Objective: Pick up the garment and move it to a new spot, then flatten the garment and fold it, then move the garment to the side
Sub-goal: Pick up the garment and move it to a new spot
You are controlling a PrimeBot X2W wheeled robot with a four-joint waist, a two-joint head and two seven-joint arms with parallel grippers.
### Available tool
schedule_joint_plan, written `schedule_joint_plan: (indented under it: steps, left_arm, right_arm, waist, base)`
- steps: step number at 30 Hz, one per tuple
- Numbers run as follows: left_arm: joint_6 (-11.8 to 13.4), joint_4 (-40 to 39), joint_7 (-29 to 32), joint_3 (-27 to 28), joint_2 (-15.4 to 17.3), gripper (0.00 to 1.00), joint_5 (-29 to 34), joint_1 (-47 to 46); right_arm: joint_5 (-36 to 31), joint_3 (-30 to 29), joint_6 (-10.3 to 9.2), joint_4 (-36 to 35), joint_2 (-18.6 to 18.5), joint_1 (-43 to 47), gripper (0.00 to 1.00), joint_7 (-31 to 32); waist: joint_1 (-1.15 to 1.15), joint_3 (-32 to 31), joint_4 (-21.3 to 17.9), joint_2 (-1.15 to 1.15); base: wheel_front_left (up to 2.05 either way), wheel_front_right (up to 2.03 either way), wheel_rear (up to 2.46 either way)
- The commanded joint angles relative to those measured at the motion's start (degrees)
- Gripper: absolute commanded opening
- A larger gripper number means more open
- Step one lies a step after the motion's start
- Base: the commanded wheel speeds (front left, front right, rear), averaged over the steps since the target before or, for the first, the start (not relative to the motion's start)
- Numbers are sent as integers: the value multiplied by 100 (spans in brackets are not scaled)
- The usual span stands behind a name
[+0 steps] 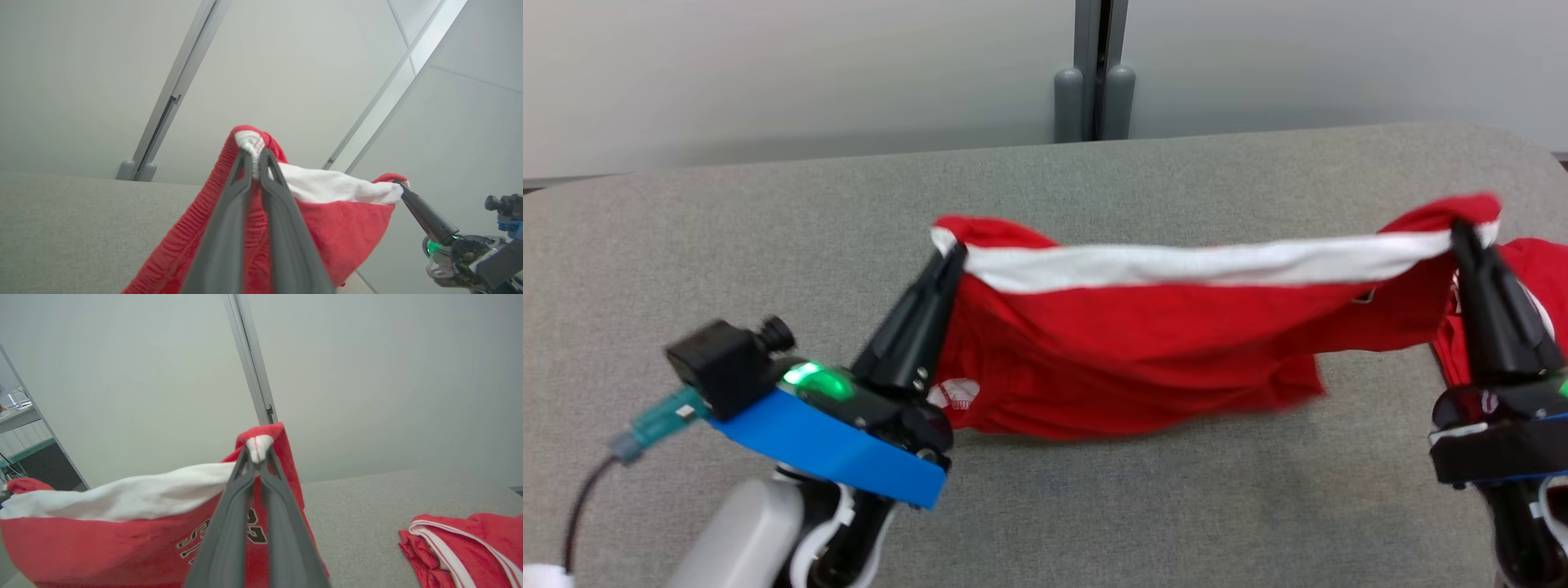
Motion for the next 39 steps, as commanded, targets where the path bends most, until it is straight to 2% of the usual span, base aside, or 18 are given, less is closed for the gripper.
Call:
schedule_joint_plan:
  steps: [1, 6, 9, 11, 17, 22, 27, 33, 39]
  left_arm:
    - [34, -117, 81, 83, 68, 0, -83, -170]
    - [275, -567, 591, 388, 223, 0, -504, -513]
    - [401, -589, 845, 562, 321, 0, -638, -864]
    - [435, -495, 972, 647, 487, 0, -497, -1206]
    - [486, 269, 1191, 939, 576, 0, -367, -2610]
    - [468, 1231, 1099, 1115, 555, 0, -115, -3942]
    - [329, 2021, 671, 1223, 532, 0, 203, -5034]
    - [-8, 2715, -140, 1385, 339, 0, 248, -5519]
    - [-283, 3126, -718, 1013, 274, 0, 303, -4697]
  right_arm:
    - [-67, -17, 0, -166, -13, -142, 0, 63]
    - [-280, -1, 0, -677, -12, -711, 0, 467]
    - [-397, 80, 0, -516, -91, -1246, 0, 700]
    - [-498, 250, 0, -242, -206, -1693, 0, 833]
    - [-566, 713, 0, 1212, -544, -3587, 0, 691]
    - [-770, 960, 0, 2605, -561, -5180, 0, 41]
    - [-1055, 885, -4, 3702, -440, -6439, 0, -922]
    - [-1080, 606, -7, 4483, -355, -7000, 0, -1868]
    - [-744, 710, -7, 5110, -299, -6078, 0, -2059]
  waist:
    - [0, 43, 6, 0]
    - [0, 285, -73, 0]
    - [0, 532, -150, 0]
    - [0, 781, -240, 0]
    - [0, 1544, -435, 0]
    - [0, 1931, -621, 0]
    - [0, 2023, -729, 0]
    - [0, 1974, -757, 0]
    - [0, 1940, -802, 0]
  base:
    - [0, 0, 0]
    - [0, 0, 0]
    - [0, 0, 0]
    - [0, 0, 0]
    - [0, 0, 0]
    - [0, 0, 0]
    - [0, 0, 0]
    - [0, 0, 0]
    - [0, 0, 0]
